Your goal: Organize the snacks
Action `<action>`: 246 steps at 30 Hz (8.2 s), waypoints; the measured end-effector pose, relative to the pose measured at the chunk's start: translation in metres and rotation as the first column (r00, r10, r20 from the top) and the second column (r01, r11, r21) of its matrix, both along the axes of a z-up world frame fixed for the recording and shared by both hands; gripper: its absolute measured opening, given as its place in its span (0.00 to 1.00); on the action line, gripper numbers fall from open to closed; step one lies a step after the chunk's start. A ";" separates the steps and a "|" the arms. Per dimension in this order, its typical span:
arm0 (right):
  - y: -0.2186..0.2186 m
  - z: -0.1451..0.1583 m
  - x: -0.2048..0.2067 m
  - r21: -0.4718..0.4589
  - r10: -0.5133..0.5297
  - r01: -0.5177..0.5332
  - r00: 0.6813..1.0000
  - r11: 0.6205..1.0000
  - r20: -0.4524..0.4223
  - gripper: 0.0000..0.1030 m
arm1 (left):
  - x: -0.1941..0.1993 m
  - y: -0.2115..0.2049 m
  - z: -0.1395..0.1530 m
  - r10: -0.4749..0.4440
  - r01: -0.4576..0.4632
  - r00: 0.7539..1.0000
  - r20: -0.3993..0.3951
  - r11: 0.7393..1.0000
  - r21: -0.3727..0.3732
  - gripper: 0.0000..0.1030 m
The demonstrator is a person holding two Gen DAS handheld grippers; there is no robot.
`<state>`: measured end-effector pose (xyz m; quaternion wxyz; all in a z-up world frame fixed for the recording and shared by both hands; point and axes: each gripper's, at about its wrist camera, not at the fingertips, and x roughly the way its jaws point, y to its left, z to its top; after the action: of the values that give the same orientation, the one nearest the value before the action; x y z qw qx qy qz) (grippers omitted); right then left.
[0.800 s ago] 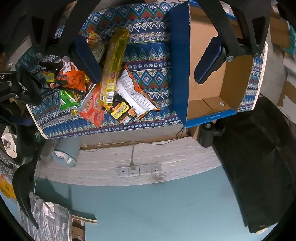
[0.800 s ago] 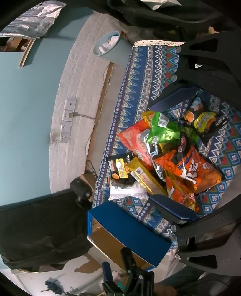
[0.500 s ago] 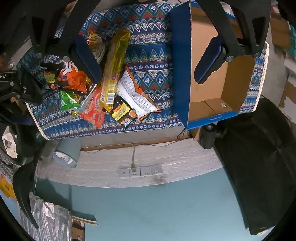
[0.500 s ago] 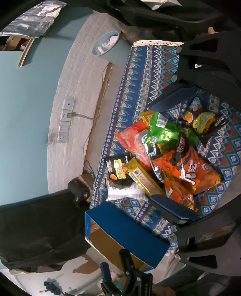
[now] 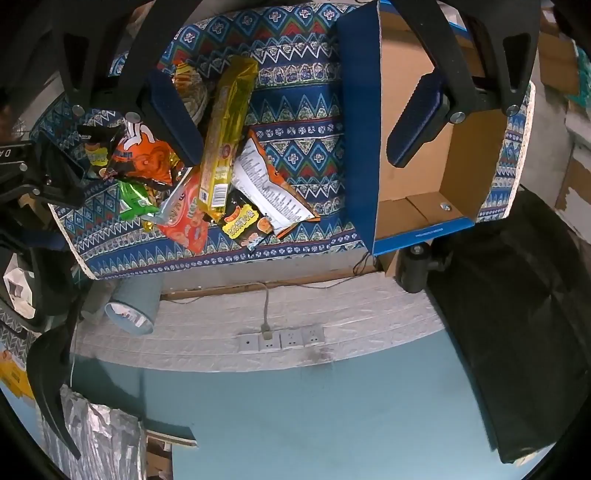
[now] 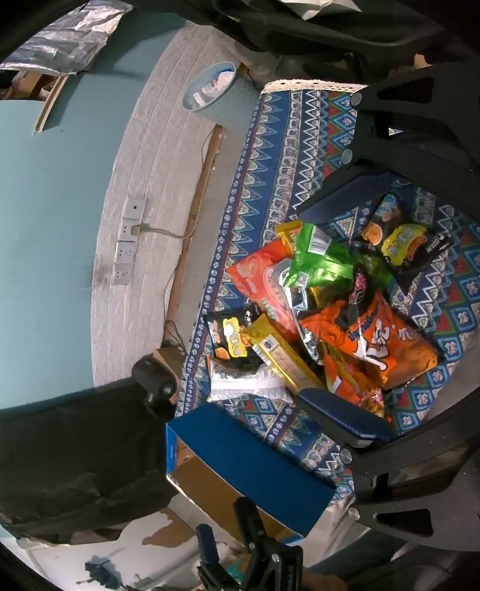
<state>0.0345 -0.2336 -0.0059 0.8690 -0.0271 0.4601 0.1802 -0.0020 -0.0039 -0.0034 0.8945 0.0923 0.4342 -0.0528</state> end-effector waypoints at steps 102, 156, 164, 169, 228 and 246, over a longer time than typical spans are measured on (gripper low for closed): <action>-0.004 -0.006 -0.003 -0.026 0.004 -0.005 0.999 1.000 -0.038 0.87 | 0.006 -0.011 -0.014 -0.031 0.031 0.997 -0.066 1.000 -0.004 0.98; -0.068 -0.185 0.032 -0.183 -0.308 0.250 0.823 0.951 -0.477 0.81 | 0.081 -0.068 -0.195 -0.107 0.100 0.895 -0.433 0.994 -0.039 0.54; -0.059 -0.199 0.022 -0.164 -0.274 0.221 0.832 0.961 -0.483 0.65 | 0.066 -0.077 -0.183 -0.140 0.153 0.905 -0.401 0.988 0.001 0.36; -0.067 -0.185 0.020 -0.162 -0.270 0.219 0.852 0.962 -0.450 0.47 | 0.054 -0.076 -0.161 -0.140 0.146 0.922 -0.361 0.989 -0.009 0.35; 0.080 0.026 0.022 0.027 0.113 -0.113 0.994 0.993 -0.008 0.40 | -0.005 0.033 0.001 -0.054 0.045 0.989 0.141 0.997 0.067 0.27; 0.213 0.023 0.047 0.071 0.291 -0.289 0.956 0.955 -0.025 0.41 | 0.008 0.125 -0.015 0.122 -0.117 0.986 0.112 0.992 -0.048 0.27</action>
<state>0.0814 -0.0211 0.0170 0.8253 -0.0619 0.4602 0.3214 0.0059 0.1209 -0.0182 0.9211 0.0505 0.3859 -0.0026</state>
